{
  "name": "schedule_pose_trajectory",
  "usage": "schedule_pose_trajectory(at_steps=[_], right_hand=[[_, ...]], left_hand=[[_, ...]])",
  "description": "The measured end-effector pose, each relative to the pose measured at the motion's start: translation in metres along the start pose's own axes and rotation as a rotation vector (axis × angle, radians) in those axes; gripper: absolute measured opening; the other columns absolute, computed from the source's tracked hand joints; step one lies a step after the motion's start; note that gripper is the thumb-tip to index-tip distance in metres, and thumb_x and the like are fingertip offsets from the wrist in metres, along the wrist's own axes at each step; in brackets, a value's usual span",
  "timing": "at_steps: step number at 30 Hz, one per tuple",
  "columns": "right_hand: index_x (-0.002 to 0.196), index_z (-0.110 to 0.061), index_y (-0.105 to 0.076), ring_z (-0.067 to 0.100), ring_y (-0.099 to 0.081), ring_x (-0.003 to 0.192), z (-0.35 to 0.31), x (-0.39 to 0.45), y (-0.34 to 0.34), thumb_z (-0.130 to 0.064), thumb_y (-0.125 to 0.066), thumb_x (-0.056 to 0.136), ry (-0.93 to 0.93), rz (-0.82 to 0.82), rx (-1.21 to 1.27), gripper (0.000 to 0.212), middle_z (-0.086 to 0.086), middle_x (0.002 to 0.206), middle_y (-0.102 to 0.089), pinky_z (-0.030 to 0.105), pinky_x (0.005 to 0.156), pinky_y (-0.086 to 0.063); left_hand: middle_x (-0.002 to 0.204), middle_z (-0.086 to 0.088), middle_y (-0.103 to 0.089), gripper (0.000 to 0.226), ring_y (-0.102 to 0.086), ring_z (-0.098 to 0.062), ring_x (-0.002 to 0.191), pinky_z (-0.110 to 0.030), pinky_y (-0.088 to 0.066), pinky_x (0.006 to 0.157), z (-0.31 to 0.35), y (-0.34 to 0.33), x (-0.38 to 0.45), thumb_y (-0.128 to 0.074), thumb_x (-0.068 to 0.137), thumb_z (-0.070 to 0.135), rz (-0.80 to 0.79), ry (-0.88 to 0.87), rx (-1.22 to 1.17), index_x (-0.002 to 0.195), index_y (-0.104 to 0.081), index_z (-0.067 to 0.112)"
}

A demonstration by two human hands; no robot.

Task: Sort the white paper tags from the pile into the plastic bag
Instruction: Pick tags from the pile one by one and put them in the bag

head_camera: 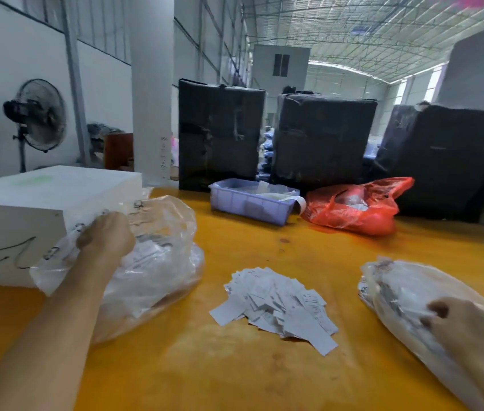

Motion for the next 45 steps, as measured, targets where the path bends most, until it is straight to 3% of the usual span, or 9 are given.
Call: schedule_pose_trajectory(at_steps=[4, 6, 8, 13, 20, 28, 33, 40, 45], right_hand=[[0.083, -0.009, -0.071, 0.026, -0.054, 0.079, 0.003, -0.001, 0.010, -0.010, -0.067, 0.084, 0.028, 0.100, 0.121, 0.004, 0.015, 0.094, -0.070, 0.032, 0.066, -0.039], [0.107, -0.011, -0.068, 0.028, -0.057, 0.100, 0.006, -0.002, 0.002, -0.021, -0.066, 0.087, 0.017, 0.016, 0.088, 0.023, 0.011, 0.113, -0.067, 0.036, 0.082, -0.046], [0.116, -0.017, -0.066, 0.027, -0.052, 0.116, 0.005, -0.004, -0.004, -0.029, -0.065, 0.087, 0.030, -0.067, 0.006, 0.031, 0.004, 0.121, -0.063, 0.039, 0.091, -0.043], [0.082, -0.006, -0.075, 0.028, -0.062, 0.092, 0.001, -0.003, 0.003, -0.006, -0.063, 0.082, 0.114, 0.094, 0.108, 0.012, 0.010, 0.089, -0.072, 0.031, 0.073, -0.046], [0.069, 0.002, -0.065, 0.026, -0.054, 0.067, -0.004, -0.001, 0.026, -0.004, -0.056, 0.085, 0.063, 0.280, 0.346, 0.019, 0.014, 0.069, -0.064, 0.030, 0.061, -0.040], [0.060, -0.011, -0.062, 0.010, -0.055, 0.059, -0.005, -0.003, 0.008, -0.016, -0.084, 0.068, 0.061, -0.107, 0.239, 0.024, -0.002, 0.059, -0.061, 0.023, 0.054, -0.036], [0.068, 0.000, -0.071, 0.013, -0.051, 0.057, -0.006, -0.003, 0.012, -0.011, -0.071, 0.082, 0.038, -0.209, 0.520, 0.017, 0.005, 0.063, -0.064, 0.025, 0.055, -0.038], [0.087, -0.004, -0.072, 0.022, -0.067, 0.073, -0.014, -0.011, 0.051, -0.007, -0.062, 0.086, -0.015, 0.400, 0.719, 0.010, 0.014, 0.083, -0.072, 0.037, 0.070, -0.056], [0.083, -0.006, -0.068, 0.008, -0.063, 0.056, -0.076, -0.039, 0.021, -0.002, -0.060, 0.088, -0.032, -0.204, 1.342, 0.010, 0.004, 0.069, -0.072, 0.018, 0.051, -0.049]], left_hand=[[0.068, -0.013, -0.052, 0.030, -0.054, -0.034, 0.073, -0.037, -0.046, 0.063, 0.012, 0.005, 0.013, -0.077, 0.076, 0.023, 0.092, -0.070, -0.077, 0.075, -0.054, 0.003], [0.064, -0.015, -0.058, 0.035, -0.059, -0.038, 0.069, -0.047, -0.053, 0.069, 0.023, -0.002, 0.023, -0.081, 0.071, 0.022, 0.071, -0.152, -0.139, 0.064, -0.055, 0.000], [0.068, -0.018, -0.062, 0.033, -0.061, -0.039, 0.069, -0.050, -0.055, 0.071, 0.035, -0.013, 0.029, -0.080, 0.071, 0.025, 0.055, -0.208, -0.132, 0.070, -0.062, -0.002], [0.102, -0.018, -0.064, 0.039, -0.060, -0.038, 0.090, -0.049, -0.052, 0.079, 0.083, -0.002, -0.019, -0.073, 0.078, 0.031, 0.090, -0.361, -0.225, 0.109, -0.064, 0.009], [0.107, -0.011, -0.070, 0.031, -0.063, -0.028, 0.096, -0.037, -0.047, 0.080, 0.142, 0.011, -0.103, -0.070, 0.084, 0.023, 0.103, -0.692, -0.401, 0.111, -0.068, 0.007], [0.105, -0.001, -0.068, 0.026, -0.060, -0.012, 0.092, -0.023, -0.047, 0.077, 0.171, -0.035, -0.148, -0.068, 0.086, 0.025, -0.229, -0.831, -0.540, 0.109, -0.067, 0.011], [0.103, 0.002, -0.069, 0.024, -0.061, -0.009, 0.091, -0.012, -0.044, 0.070, 0.176, -0.056, -0.164, -0.068, 0.086, 0.024, -0.364, -0.848, -0.538, 0.107, -0.069, 0.013], [0.094, 0.004, -0.069, 0.020, -0.062, -0.003, 0.085, -0.004, -0.044, 0.063, 0.179, -0.055, -0.167, -0.069, 0.085, 0.018, -0.400, -0.826, -0.692, 0.104, -0.070, 0.012], [0.095, 0.002, -0.072, 0.030, -0.067, -0.007, 0.088, -0.012, -0.051, 0.070, 0.181, -0.048, -0.169, -0.068, 0.082, 0.032, -0.539, -0.672, -1.060, 0.104, -0.067, 0.013]])
Point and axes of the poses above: each hand's wrist, its own x-axis towards the middle knuckle, its own y-axis out of the back of the hand, z = x × y, the point moved 5 cm from there along x, towards the middle knuckle
